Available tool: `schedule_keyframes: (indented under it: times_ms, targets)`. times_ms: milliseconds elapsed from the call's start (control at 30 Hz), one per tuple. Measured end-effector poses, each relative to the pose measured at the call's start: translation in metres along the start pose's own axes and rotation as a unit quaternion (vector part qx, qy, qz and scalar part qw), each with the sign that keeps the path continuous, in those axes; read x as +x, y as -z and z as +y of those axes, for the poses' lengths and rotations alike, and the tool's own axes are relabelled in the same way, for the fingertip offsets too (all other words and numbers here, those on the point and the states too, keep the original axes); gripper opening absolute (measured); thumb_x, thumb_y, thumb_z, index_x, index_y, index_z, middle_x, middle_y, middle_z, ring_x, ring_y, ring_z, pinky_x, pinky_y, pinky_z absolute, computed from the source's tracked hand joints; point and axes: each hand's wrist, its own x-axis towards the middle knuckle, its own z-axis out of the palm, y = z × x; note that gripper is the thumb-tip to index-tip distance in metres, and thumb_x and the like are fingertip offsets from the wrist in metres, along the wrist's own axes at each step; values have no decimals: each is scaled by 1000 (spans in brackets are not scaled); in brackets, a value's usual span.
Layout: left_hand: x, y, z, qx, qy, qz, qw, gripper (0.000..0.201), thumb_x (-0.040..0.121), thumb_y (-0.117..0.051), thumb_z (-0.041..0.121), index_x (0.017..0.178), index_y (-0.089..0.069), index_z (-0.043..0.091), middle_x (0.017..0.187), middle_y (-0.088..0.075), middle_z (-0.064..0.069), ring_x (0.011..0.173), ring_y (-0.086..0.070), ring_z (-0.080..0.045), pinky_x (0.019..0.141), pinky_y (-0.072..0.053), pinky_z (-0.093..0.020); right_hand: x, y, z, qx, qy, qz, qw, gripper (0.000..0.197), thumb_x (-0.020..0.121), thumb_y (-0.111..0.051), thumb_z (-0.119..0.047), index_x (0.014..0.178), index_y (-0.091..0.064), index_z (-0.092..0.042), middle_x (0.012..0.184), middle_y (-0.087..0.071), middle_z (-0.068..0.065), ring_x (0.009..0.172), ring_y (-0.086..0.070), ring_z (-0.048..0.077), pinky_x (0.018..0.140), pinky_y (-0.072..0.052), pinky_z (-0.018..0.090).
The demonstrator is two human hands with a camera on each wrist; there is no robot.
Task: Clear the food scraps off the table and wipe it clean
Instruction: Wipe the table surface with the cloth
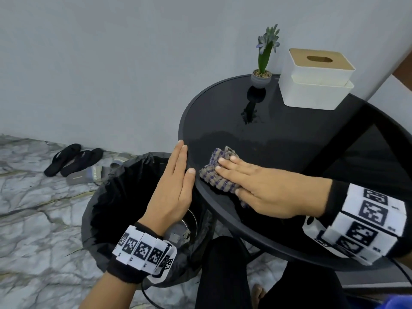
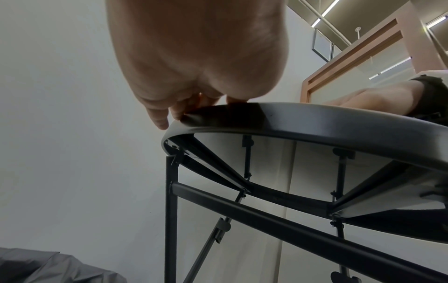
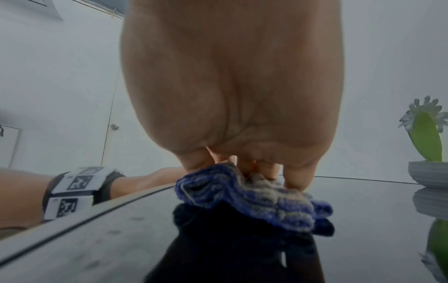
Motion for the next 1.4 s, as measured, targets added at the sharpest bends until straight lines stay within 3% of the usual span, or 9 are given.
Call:
schedule_keyframes:
  times_ms: [100, 233, 400, 567, 667, 800, 1000, 1167, 1400]
  targets:
    - [0, -1, -1, -1, 3, 2, 1000, 59, 104, -25, 36, 157, -12, 17, 165, -3, 12, 147, 1, 8, 115, -1, -8, 21, 2, -1, -33, -30, 24, 999, 60, 102, -24, -30, 153, 6, -18, 161, 14, 0, 147, 16, 14, 121, 2, 34]
    - [0, 1, -3, -9, 0, -2, 1000, 59, 104, -26, 37, 157, -14, 16, 165, -5, 12, 148, -1, 7, 116, -2, -9, 31, 5, -14, -32, -23, 4, 999, 60, 103, -23, -29, 153, 7, -17, 161, 15, 1, 147, 16, 17, 121, -5, 44]
    - [0, 5, -4, -6, -3, -16, 1000, 57, 104, -24, 37, 157, -13, 18, 165, -3, 14, 147, 0, 8, 116, -2, -9, -7, -6, -20, 5, 35, -20, 999, 59, 103, -27, -26, 154, 2, -28, 160, 14, -12, 145, 18, 5, 121, 3, 31]
    - [1, 9, 0, 32, 9, -31, 999, 57, 105, -27, 38, 158, -13, 21, 165, -2, 16, 146, 2, 11, 113, -1, -7, -51, -13, -6, 21, 24, -31, 999, 58, 102, -32, -27, 152, -4, -38, 157, 12, -25, 140, 18, -10, 115, 7, 14]
    - [1, 11, 3, 43, 13, -37, 998, 59, 104, -28, 40, 157, -13, 20, 165, -3, 15, 147, 1, 8, 117, -3, -15, -54, -13, 8, 17, -3, -17, 1000, 59, 101, -33, -28, 153, -5, -37, 159, 10, -22, 143, 15, -6, 118, 3, 19]
    - [2, 8, 8, 47, 22, -40, 998, 60, 104, -27, 39, 158, -12, 18, 165, -1, 14, 148, 3, 6, 110, 3, -3, -27, -4, 22, -1, -67, 28, 997, 60, 103, -30, -31, 154, -2, -23, 162, 10, -4, 148, 12, 10, 117, 6, 22]
    - [5, 0, 20, 65, 27, -42, 997, 68, 101, -34, 49, 157, -13, 19, 166, -2, 10, 150, 13, -6, 120, 1, -28, 14, 6, 14, -9, -89, 22, 996, 60, 104, -24, -32, 153, 4, -15, 162, 11, 3, 148, 13, 20, 121, 0, 39]
    - [10, -4, 34, 86, -8, -17, 996, 74, 95, -37, 57, 155, -24, 17, 164, -14, 4, 152, 5, -11, 124, -7, -41, -13, 0, 20, 4, -85, 7, 996, 61, 103, -26, -34, 154, 5, -19, 161, 15, 0, 148, 14, 14, 116, 8, 26]
    - [17, -25, 60, 160, -73, -28, 984, 75, 92, -34, 58, 152, -31, 14, 162, -24, 2, 152, -8, -17, 124, -8, -41, -20, 2, 50, 2, -170, 24, 985, 62, 103, -24, -37, 153, 5, -15, 162, 12, 4, 149, 9, 20, 121, -3, 38]
